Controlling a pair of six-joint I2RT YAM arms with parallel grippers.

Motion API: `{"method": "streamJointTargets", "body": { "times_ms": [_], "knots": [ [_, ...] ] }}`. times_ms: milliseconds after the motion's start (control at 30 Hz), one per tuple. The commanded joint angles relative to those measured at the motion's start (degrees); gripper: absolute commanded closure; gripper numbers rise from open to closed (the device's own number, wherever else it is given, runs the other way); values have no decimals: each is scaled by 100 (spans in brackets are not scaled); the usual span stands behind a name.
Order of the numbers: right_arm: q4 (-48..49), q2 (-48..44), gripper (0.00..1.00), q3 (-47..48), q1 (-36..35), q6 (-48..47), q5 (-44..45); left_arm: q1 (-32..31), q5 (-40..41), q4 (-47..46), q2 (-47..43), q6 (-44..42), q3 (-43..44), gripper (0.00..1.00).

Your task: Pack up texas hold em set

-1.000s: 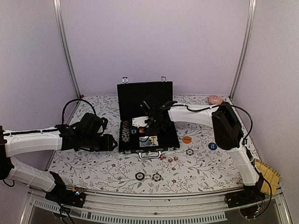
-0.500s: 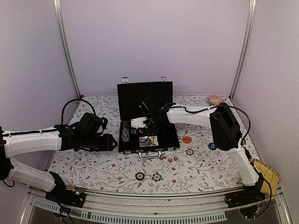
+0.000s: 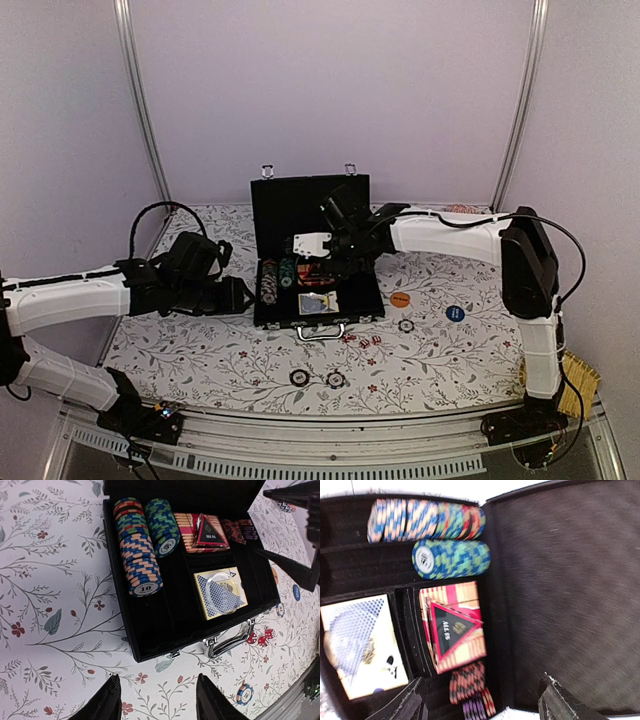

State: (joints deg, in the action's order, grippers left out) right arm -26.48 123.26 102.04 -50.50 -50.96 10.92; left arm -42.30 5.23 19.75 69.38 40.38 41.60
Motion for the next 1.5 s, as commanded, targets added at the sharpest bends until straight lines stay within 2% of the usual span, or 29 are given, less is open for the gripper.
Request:
{"method": "streamJointTargets", "body": {
  "times_ms": [0, 167, 433, 567, 767, 1033, 1467],
  "knots": [
    [-45, -762, 23, -408, 42, 502, -322, 12, 42, 43, 231, -241, 324, 49],
    [-431, -1558, 23, -1071, 296, 1065, -995, -1, -112, -109, 493, -354, 465, 50],
    [-836, -2748, 26, -2543, 1200, 1668, -1926, -79, -444, -326, 1033, -615, 778, 52],
    [-1150, -2956, 28, -3007, 1649, 1763, -2370, -182, -553, -377, 1352, -731, 986, 52],
    [-2254, -2449, 30, -2767, 1969, 1816, -2935, -382, -791, -600, 1704, -804, 1175, 55],
    [-2419, -1437, 35, -2224, 2118, 2129, -2550, -632, -805, -636, 1890, -809, 1276, 55],
    [-2550, -499, 34, -1478, 2121, 2417, -2126, -670, -826, -813, 1815, -714, 1069, 55]
  ]
}}
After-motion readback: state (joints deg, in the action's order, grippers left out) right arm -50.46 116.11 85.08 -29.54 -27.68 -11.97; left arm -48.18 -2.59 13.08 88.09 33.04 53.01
